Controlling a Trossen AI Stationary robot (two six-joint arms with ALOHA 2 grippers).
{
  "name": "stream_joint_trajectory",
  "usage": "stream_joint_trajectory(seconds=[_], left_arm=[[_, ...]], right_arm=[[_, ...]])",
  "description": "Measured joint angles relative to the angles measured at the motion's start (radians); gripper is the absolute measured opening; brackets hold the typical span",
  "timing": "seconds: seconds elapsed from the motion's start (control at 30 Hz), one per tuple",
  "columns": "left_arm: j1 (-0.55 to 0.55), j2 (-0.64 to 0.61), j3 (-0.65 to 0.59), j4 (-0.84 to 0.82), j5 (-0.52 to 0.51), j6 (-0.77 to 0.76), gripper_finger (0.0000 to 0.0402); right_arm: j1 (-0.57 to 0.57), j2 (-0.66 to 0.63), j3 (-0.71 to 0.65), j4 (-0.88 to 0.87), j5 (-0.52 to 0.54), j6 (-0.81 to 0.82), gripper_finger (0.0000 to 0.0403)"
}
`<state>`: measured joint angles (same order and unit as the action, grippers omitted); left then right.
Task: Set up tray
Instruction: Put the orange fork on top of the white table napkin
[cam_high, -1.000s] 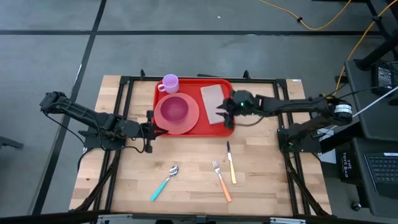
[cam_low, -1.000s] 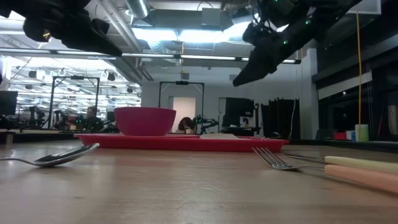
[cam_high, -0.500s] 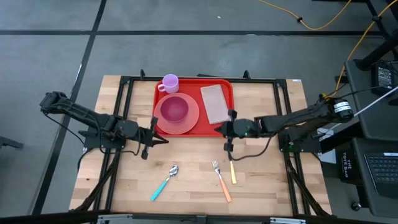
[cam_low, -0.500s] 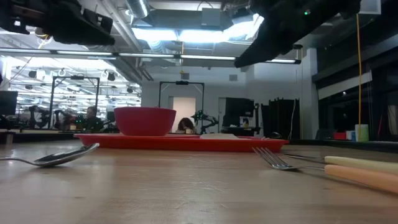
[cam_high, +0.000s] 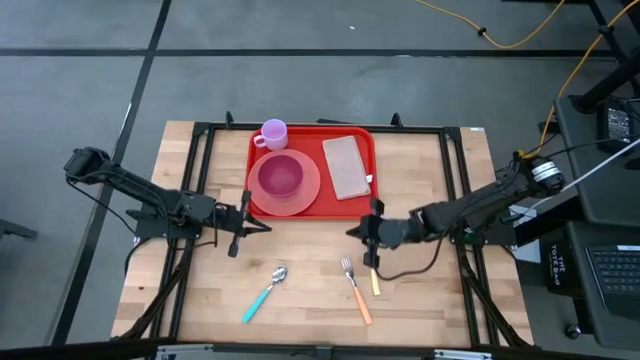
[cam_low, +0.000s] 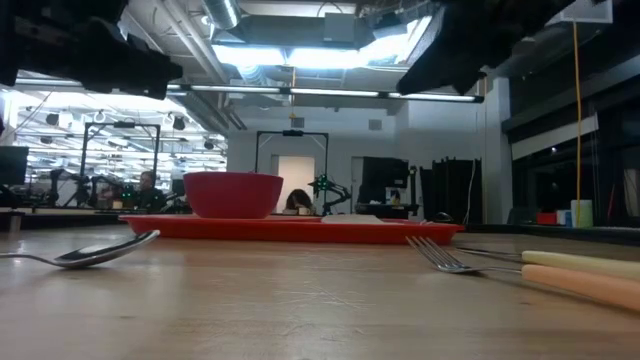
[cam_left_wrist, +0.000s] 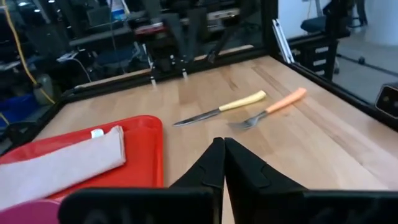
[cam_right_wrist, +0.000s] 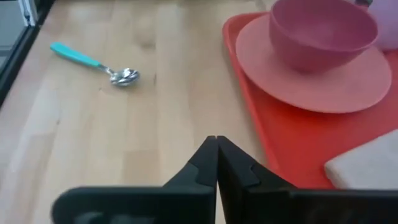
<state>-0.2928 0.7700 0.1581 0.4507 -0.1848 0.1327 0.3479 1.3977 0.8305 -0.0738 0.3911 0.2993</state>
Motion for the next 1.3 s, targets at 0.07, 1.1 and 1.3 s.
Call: stream_joint_trajectory(seconds=[0.07,1.1,1.3], left_arm=[[0.000,0.000,0.000,-0.001,0.000,-0.028,0.0004],[0.000,0.000,0.000,-0.006,-0.042,-0.068,0.0001],[0.000,0.000,0.000,-0.006,-0.085,-0.067,0.0007]], right_arm=[[0.038,0.022,0.053,-0.081,0.033,0.054,0.0004],[0.232,0.611,0.931,-1.077,-0.244,0.887,0.0012],[0.232,0.611,0.898,-1.061,-0.234,0.904,0.0042]])
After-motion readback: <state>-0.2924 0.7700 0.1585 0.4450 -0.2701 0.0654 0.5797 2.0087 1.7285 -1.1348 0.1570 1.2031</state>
